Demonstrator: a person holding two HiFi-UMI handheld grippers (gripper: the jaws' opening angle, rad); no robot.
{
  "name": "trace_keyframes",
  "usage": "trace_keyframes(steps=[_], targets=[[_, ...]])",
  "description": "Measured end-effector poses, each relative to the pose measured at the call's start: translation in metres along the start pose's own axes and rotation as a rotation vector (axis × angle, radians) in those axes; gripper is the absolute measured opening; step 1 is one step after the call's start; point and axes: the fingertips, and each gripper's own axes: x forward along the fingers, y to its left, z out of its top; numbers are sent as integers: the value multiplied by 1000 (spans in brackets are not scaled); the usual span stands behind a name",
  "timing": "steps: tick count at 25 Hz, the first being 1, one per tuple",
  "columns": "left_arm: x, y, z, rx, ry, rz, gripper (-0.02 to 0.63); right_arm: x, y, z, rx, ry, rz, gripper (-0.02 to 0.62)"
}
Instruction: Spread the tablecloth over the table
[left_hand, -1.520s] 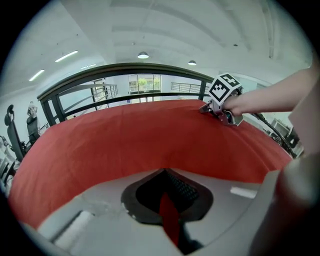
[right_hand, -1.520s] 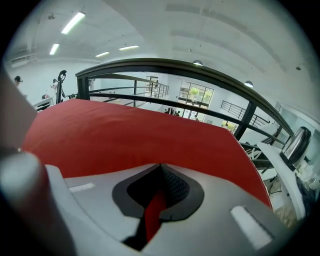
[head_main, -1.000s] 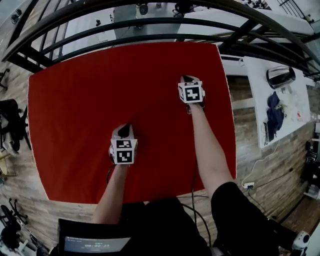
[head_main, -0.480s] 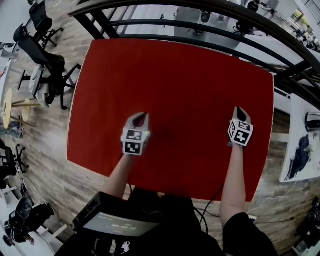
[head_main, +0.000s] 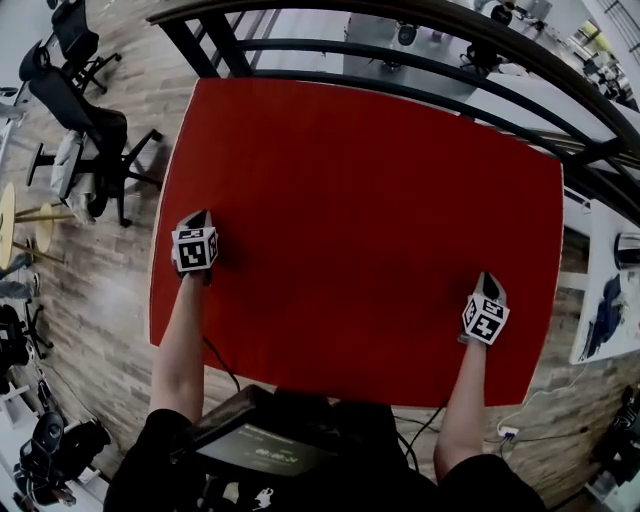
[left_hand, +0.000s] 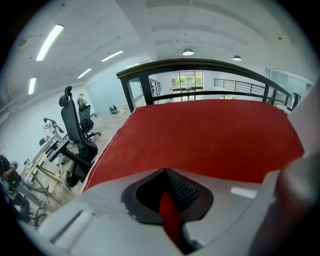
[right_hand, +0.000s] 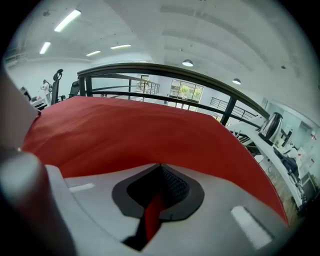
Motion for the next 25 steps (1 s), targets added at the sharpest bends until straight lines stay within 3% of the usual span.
trace_keyframes(steps=[4, 13, 20, 25], targets=[[8, 6, 0, -66, -39, -40, 6, 1, 0, 0, 12, 4, -20, 9], [22, 15, 17, -71, -48, -88, 8, 13, 4, 15, 12, 3, -24, 9], [13, 38, 21, -18, -73, -17, 6, 21, 32, 22, -6, -22, -6, 11], [17, 11, 17, -25, -57, -10, 6, 14, 3, 14, -11, 7, -10, 12]])
